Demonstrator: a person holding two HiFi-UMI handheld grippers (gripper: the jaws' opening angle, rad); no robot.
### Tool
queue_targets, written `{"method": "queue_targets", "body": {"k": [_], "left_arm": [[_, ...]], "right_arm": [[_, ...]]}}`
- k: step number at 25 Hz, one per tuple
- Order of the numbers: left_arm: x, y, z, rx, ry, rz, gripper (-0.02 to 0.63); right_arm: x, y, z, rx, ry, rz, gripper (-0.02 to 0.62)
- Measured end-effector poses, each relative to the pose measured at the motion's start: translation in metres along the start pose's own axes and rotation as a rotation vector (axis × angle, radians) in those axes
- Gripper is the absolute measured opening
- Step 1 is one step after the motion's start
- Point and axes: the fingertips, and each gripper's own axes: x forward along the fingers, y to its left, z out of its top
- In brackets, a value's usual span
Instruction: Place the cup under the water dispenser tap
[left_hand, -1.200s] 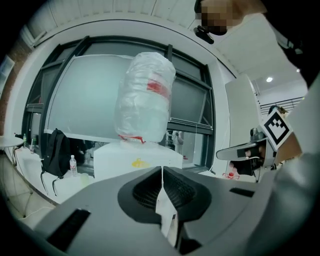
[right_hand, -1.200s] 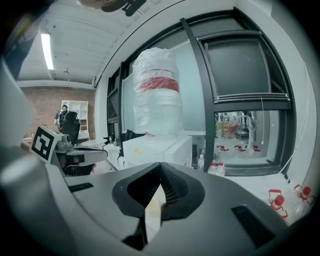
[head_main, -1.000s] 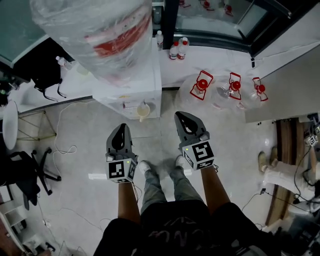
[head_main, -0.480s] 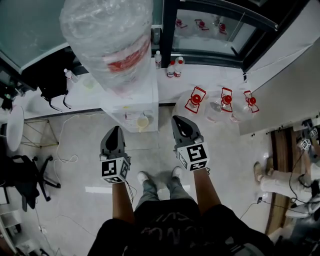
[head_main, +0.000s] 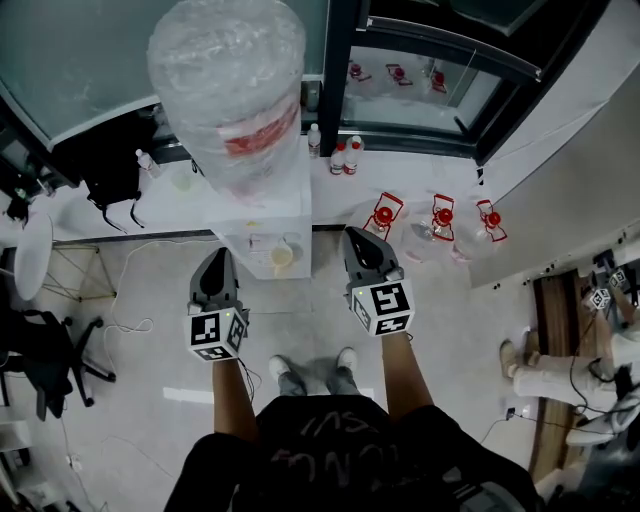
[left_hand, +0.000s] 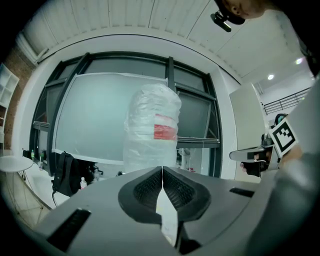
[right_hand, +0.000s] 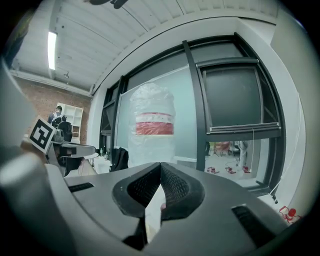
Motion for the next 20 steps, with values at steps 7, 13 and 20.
{"method": "queue_targets", "body": {"k": [7,13,20], "left_arm": [[-0.002,-0.004,0.022,0.022,-0.031,-0.007,0.020],[-0.002,-0.006,0.042,0.048,-0.053,-0.018,0.020],[-0.006,-0.002,0.061,0.073,-0.082,-0.015,0.020]], "right_arm": [[-0.011,-0.007,0.017,-0.027,-0.022,-0.025,0.012],[-0.012,-0.007,0.038,-0.047,-0.048,-0.030,0.012],[-0.012,-0.006,0.051,-0.063,-0.061,-0.027,0.012]]}}
